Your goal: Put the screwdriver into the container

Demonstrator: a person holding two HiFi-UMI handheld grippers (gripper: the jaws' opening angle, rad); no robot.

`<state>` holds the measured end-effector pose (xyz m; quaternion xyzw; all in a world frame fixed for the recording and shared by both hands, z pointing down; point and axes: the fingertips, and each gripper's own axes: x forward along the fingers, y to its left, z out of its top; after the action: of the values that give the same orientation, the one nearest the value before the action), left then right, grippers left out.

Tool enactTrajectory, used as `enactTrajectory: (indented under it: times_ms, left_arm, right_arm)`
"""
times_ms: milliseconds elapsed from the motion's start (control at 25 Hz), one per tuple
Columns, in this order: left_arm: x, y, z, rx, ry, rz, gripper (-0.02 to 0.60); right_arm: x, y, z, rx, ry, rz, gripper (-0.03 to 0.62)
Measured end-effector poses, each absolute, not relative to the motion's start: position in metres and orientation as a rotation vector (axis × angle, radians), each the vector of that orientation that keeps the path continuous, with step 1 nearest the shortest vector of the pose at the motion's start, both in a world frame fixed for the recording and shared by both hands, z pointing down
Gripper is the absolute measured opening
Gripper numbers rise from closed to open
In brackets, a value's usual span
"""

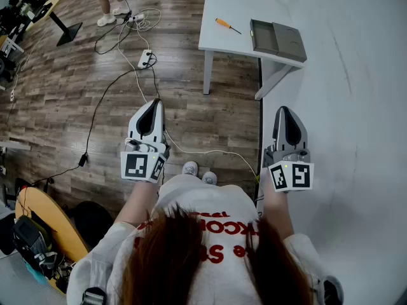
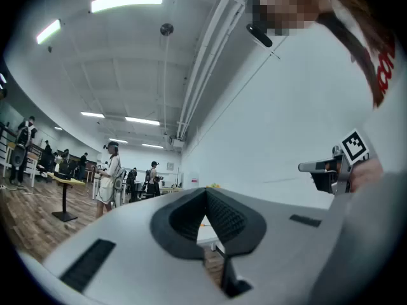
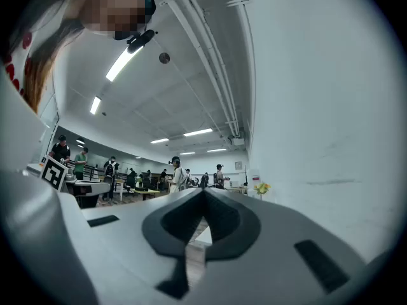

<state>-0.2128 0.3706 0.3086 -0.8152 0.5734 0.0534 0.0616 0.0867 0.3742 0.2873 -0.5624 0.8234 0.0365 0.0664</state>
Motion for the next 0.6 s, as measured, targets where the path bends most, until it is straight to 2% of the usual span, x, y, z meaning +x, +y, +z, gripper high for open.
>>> enactTrajectory:
  times_ms: [600]
  left_arm:
    - [-0.195, 0.374, 0.305, -2.467, 1.715, 0.151, 0.005]
  right_arm:
    - [0.106, 0.386, 0.284, -1.683, 2.456, 0.084, 0.005]
